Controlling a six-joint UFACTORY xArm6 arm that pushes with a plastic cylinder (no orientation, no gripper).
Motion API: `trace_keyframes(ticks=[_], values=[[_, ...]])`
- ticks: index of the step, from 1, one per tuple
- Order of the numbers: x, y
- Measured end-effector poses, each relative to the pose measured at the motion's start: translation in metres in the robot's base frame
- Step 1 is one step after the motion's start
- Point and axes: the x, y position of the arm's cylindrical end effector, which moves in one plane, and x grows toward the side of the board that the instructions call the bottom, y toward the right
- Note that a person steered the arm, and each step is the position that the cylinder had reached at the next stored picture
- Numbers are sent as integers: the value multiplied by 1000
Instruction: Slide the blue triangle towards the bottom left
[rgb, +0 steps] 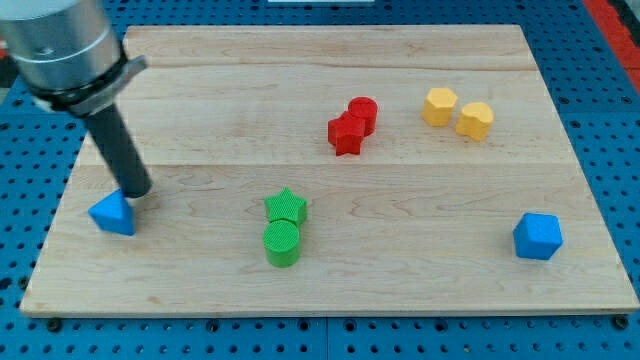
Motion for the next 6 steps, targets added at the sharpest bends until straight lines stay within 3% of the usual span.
trace_keyframes(ticks=[2, 4, 6], values=[[11, -57], [25, 5], [23, -1]])
